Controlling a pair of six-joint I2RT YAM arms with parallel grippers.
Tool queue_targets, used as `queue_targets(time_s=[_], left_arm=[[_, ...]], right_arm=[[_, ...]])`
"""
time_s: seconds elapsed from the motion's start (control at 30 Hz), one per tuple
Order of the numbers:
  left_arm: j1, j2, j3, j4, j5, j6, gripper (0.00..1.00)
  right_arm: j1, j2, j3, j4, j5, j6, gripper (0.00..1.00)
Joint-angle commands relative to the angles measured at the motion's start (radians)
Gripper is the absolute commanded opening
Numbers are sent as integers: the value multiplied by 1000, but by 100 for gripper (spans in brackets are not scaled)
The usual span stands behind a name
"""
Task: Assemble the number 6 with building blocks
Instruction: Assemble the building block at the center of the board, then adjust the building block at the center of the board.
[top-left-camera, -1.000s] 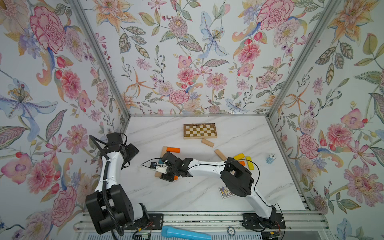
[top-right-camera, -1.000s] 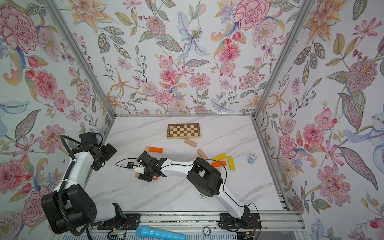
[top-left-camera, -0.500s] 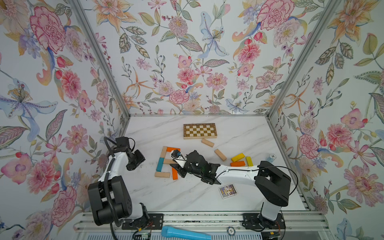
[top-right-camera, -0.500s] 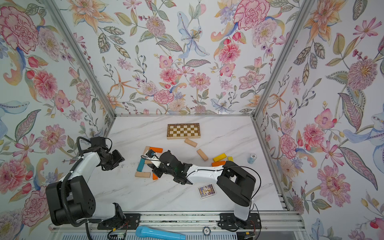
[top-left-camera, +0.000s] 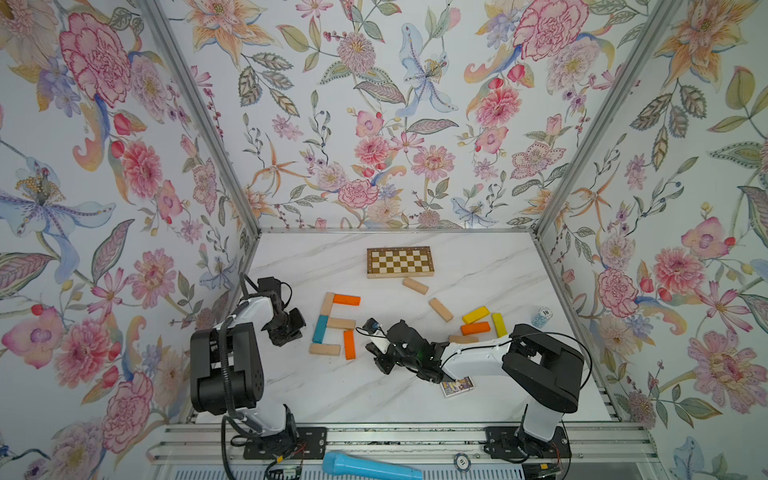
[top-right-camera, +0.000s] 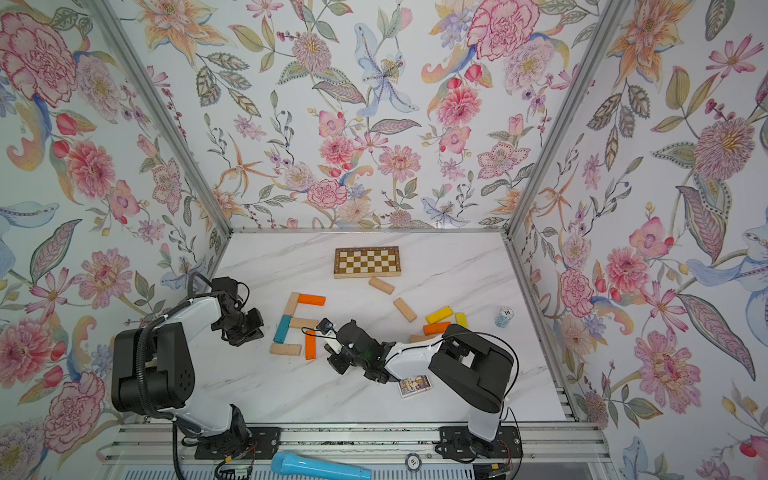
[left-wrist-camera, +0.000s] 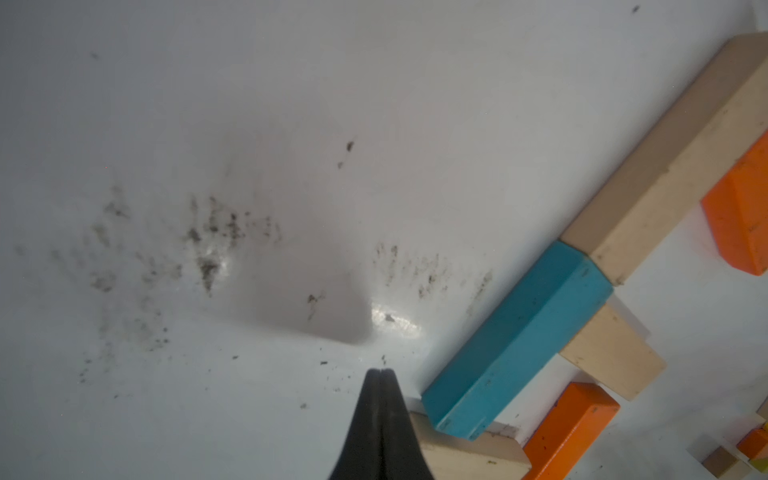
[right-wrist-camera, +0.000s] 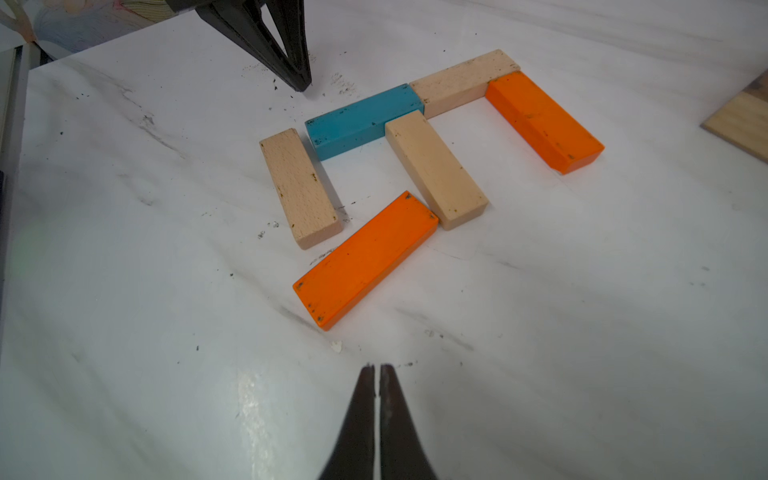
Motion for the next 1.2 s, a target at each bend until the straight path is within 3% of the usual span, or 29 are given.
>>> queue_targets(time_s=[0.0,0.47,1.17], left_arm=[[-30,25,-14,-35,-25,13,0],[-90,65,-12,-58,-80,0,0],[-105,55,-10,-54,-59,7,0]], right_arm=[[-5,30,-2,11,-40,15,6],[-1,135,129,-121,-156,-34,4],[22,231,261,-212,-194,-50,5]])
